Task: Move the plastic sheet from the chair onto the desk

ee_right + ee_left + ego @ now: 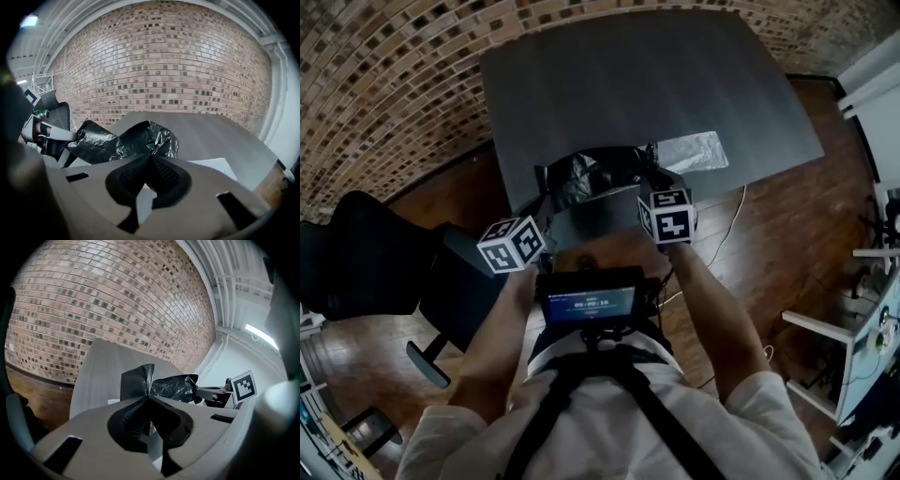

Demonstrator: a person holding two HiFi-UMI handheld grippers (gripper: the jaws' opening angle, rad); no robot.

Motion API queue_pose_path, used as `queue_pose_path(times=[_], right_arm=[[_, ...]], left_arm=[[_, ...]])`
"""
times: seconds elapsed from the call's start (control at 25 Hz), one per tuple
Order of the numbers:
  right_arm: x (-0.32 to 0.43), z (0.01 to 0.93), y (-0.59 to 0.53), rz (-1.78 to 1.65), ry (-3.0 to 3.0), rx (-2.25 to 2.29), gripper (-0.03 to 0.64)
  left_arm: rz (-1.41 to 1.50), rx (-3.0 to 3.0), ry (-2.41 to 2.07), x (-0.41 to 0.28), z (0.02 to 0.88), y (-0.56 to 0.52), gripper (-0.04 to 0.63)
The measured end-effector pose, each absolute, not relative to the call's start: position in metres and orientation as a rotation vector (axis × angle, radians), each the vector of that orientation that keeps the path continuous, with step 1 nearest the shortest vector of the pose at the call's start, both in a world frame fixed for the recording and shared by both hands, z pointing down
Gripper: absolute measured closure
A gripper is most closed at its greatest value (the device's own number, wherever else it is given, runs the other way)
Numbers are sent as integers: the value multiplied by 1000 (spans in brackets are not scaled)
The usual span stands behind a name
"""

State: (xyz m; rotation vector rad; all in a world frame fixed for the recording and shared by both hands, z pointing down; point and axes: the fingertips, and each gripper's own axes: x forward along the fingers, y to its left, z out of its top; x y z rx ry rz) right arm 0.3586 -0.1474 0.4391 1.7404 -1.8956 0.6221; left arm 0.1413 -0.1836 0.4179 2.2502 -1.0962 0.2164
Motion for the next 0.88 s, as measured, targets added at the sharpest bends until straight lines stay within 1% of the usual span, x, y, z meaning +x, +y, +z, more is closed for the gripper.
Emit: queue_pose_path(times=[0.4,0.76,0.88], right_arm=[[406,473,-164,700,-1763,1807,612],[447,482,-210,729,-1842,1732,612],[464,484,-225,733,-1881,1679,612]], left_arm=[[385,2292,-976,173,450,-209,593],[343,2213,-1142,196,444,-252,593],[377,2218,-1171,211,448,-260,593]])
